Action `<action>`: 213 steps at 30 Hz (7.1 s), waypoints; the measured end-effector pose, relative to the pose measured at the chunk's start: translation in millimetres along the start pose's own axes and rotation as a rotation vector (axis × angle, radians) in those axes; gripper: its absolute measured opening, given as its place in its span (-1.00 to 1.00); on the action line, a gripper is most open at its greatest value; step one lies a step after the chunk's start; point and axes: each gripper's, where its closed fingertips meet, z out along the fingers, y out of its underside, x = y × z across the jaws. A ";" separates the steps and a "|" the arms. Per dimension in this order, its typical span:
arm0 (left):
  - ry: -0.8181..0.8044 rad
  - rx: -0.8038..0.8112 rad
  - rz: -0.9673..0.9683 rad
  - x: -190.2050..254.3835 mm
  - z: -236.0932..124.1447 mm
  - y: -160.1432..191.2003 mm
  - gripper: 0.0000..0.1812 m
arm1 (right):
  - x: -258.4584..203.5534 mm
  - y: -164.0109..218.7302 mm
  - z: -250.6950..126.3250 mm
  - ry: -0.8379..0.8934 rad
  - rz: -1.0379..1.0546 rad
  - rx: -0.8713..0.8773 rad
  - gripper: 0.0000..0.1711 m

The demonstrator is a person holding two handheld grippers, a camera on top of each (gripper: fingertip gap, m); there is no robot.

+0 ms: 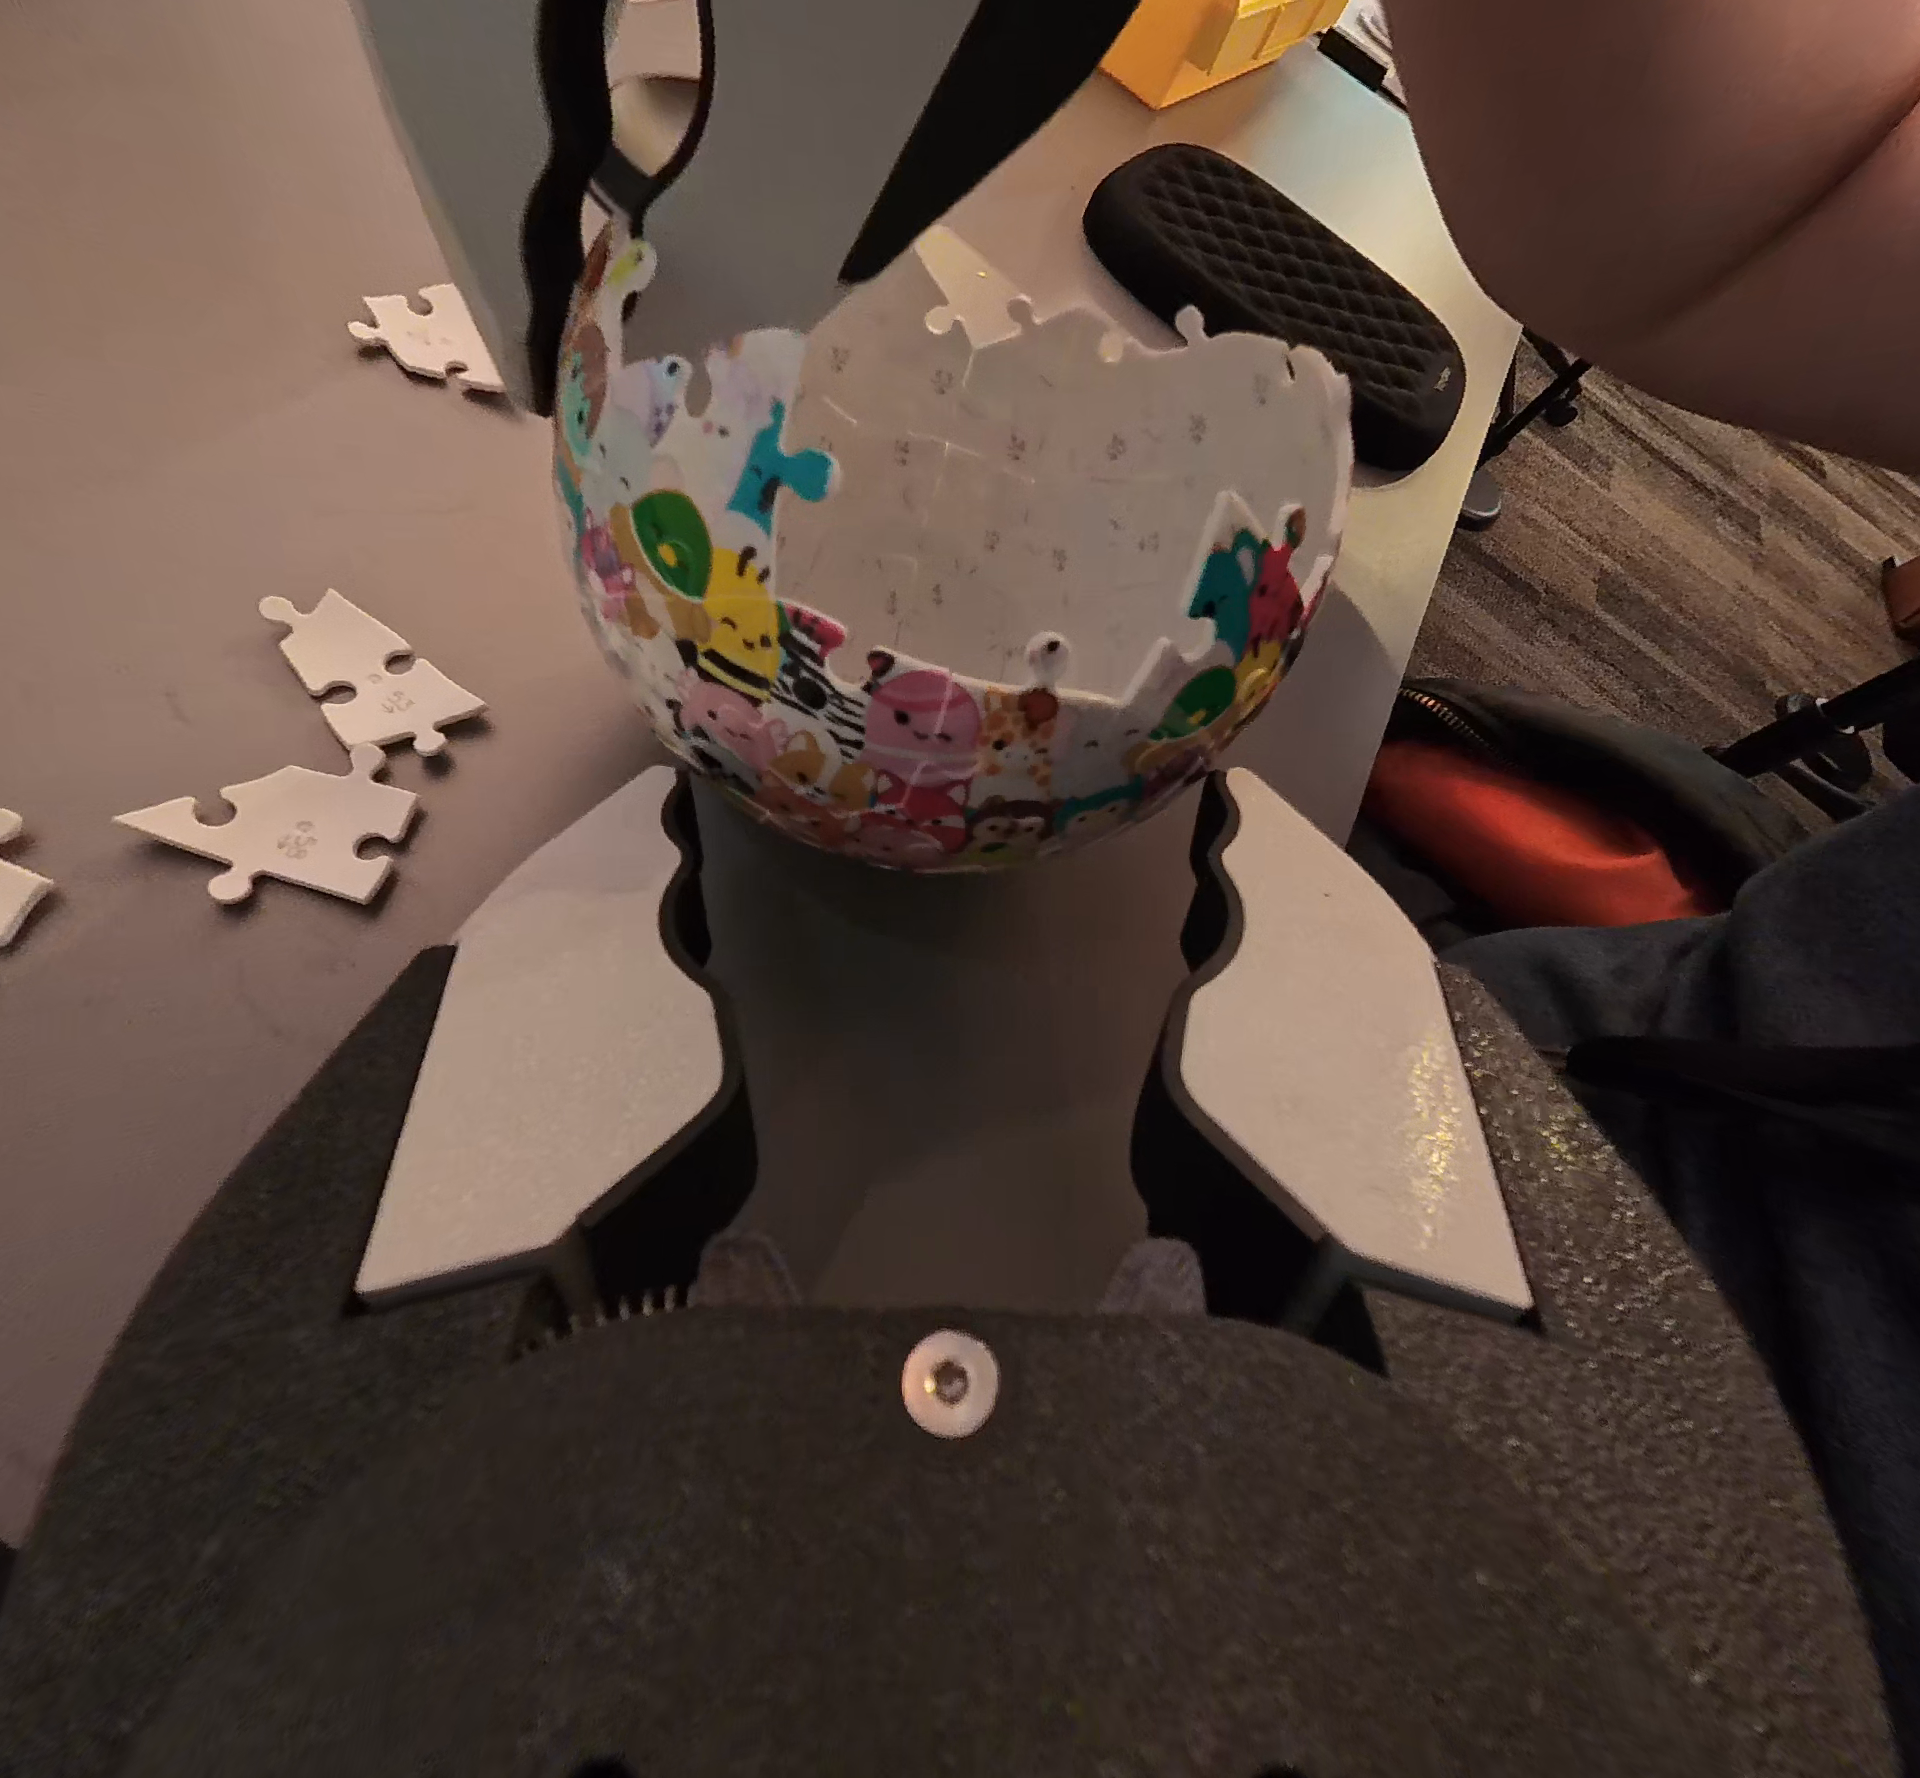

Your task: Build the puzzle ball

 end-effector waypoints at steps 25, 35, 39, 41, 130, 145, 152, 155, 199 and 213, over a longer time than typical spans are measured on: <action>0.062 -0.010 -0.021 14.8 -12.1 5.3 0.01 | 51.3 86.3 49.0 -0.012 0.503 0.238 -0.52; 0.014 -0.067 -0.015 12.6 -15.9 11.5 0.01 | 51.9 84.4 49.8 0.018 0.488 0.260 -0.64; 0.009 -0.069 -0.041 14.3 -21.5 12.2 0.00 | 50.4 86.5 48.3 0.045 0.482 0.266 -0.64; -0.012 -0.066 -0.047 14.0 -24.1 11.8 -0.01 | 49.2 89.4 46.8 0.067 0.477 0.263 -0.64; 0.071 0.023 0.086 -54.8 29.7 -195.0 -0.98 | 71.0 54.6 -117.4 0.067 0.562 1.218 -0.76; 0.070 0.087 0.043 -52.1 30.2 -191.9 -0.98 | 71.1 49.1 -133.3 -0.029 0.623 1.414 -0.90; 0.071 0.072 0.043 -51.3 32.3 -186.3 -0.98 | 66.0 44.5 -124.2 -0.066 0.601 1.363 -0.97; 0.089 0.065 0.028 -50.2 32.0 -184.1 -0.98 | 64.0 43.7 -123.0 -0.068 0.590 1.336 -0.97; -0.064 -0.305 0.023 -42.3 -14.1 -61.8 -0.66 | -8.2 10.9 -80.4 -0.412 0.159 1.125 -0.96; -0.090 -0.398 0.021 -59.1 -6.1 -57.2 -0.72 | 3.3 -10.1 -56.3 -0.354 -0.048 1.019 -0.96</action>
